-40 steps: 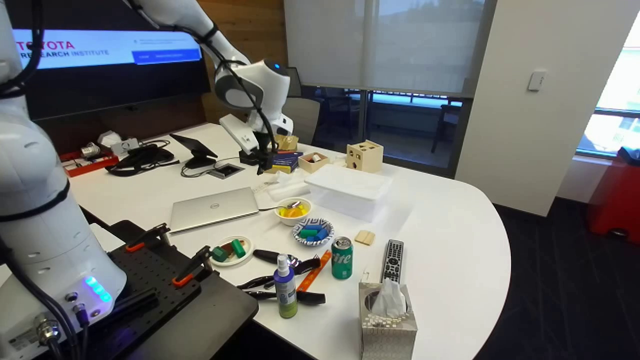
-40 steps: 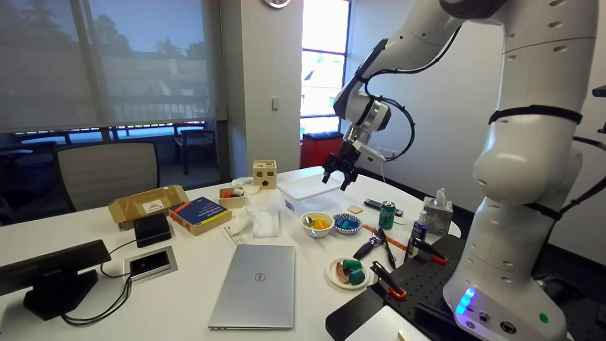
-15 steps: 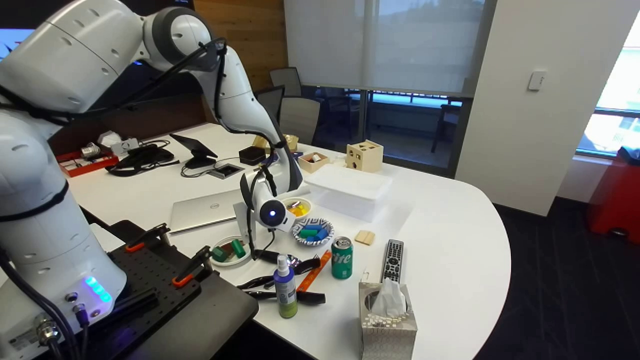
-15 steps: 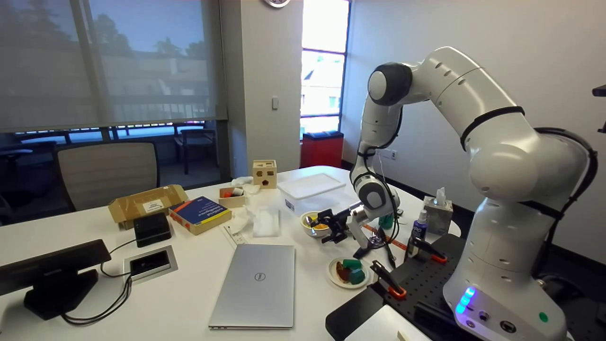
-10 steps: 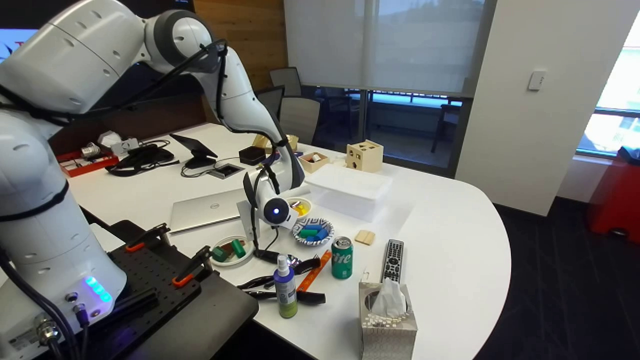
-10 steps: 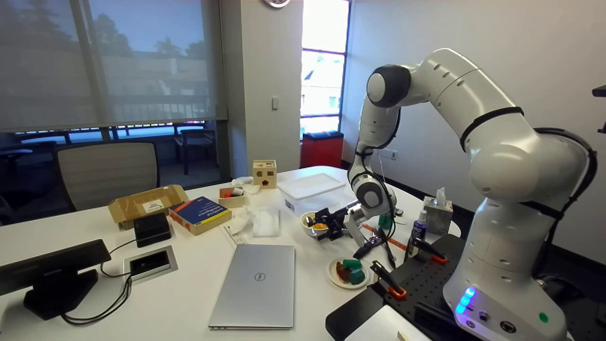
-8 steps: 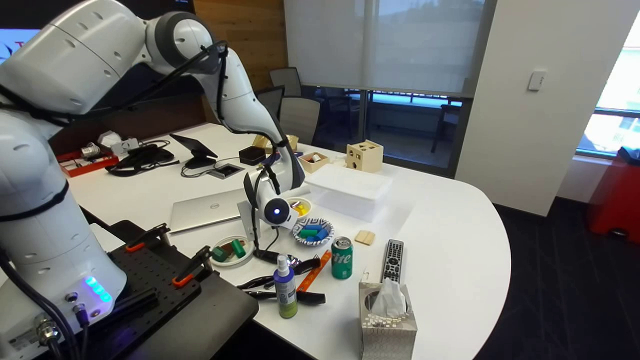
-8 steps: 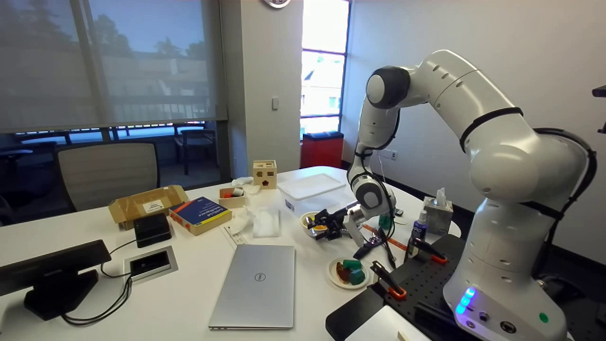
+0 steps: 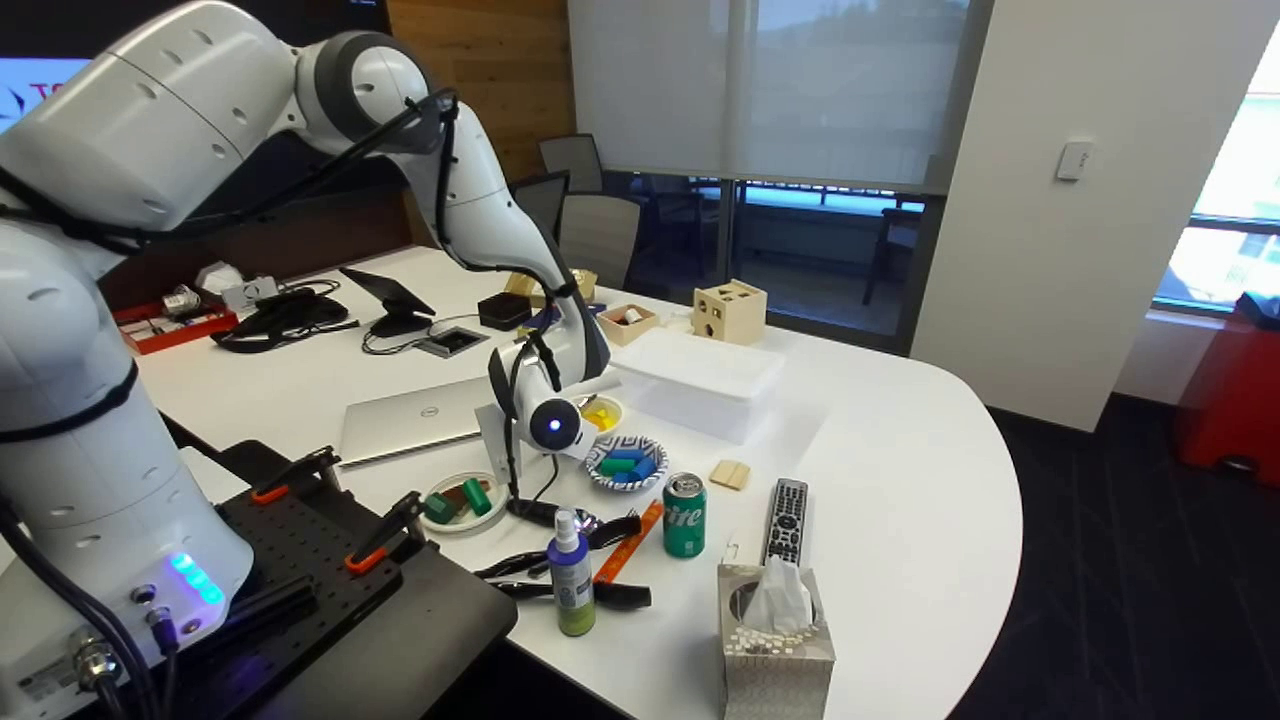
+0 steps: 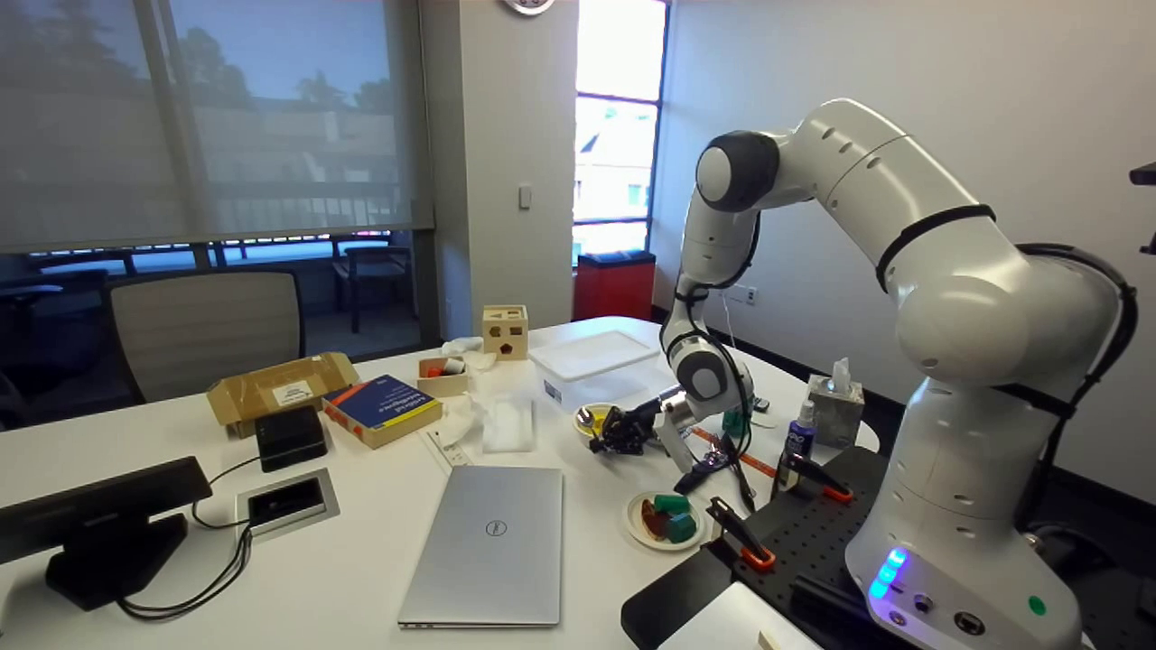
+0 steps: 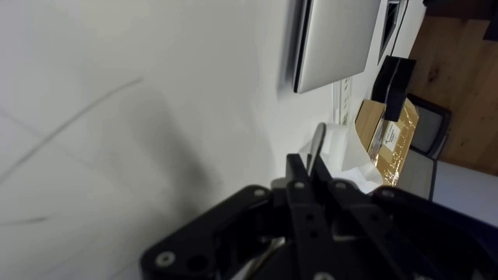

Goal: Use the spoon to stir in both the left then the right white bowls

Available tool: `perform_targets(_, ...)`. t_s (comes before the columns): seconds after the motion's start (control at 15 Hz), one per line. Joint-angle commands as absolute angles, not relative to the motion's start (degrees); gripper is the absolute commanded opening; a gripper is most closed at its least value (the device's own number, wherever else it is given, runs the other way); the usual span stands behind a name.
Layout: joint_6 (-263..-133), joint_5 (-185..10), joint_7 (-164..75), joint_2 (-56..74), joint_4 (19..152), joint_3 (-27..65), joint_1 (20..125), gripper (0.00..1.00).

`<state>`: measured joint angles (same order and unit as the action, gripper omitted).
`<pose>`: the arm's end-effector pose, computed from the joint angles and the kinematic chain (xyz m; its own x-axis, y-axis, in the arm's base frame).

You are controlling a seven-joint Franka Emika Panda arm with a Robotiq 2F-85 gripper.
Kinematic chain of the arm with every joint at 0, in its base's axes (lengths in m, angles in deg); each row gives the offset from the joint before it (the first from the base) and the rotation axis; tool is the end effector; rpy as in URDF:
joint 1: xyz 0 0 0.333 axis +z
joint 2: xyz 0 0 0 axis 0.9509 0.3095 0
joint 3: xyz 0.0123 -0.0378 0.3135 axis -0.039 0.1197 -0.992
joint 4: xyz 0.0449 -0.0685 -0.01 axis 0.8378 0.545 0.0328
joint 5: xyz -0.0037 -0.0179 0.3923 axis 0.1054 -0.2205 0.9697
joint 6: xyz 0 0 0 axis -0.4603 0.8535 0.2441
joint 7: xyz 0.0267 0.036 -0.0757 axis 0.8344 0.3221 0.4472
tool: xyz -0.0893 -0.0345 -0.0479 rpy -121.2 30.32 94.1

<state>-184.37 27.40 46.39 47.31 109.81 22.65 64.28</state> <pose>0.4725 -0.0987 -0.0452 0.8037 -0.5813 0.1271 -0.2345 -0.5057 -0.8302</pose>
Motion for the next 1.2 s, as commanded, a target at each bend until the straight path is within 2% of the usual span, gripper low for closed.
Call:
perform_targets(0.0,-183.33,28.83,46.07,46.85,109.83,23.97,65.63,0.0)
perform_targets(0.33,-184.43,26.45,45.14,42.92,112.23,24.92,66.67,0.01)
perform_targets(0.53,-184.01,17.98,40.19,38.25,114.2,26.43,67.93,0.01)
perform_targets(0.8,-182.45,-3.18,21.16,33.67,113.73,28.65,68.18,0.01)
perform_targets(1.13,-189.61,-12.82,-1.44,34.16,107.24,33.32,73.53,0.01)
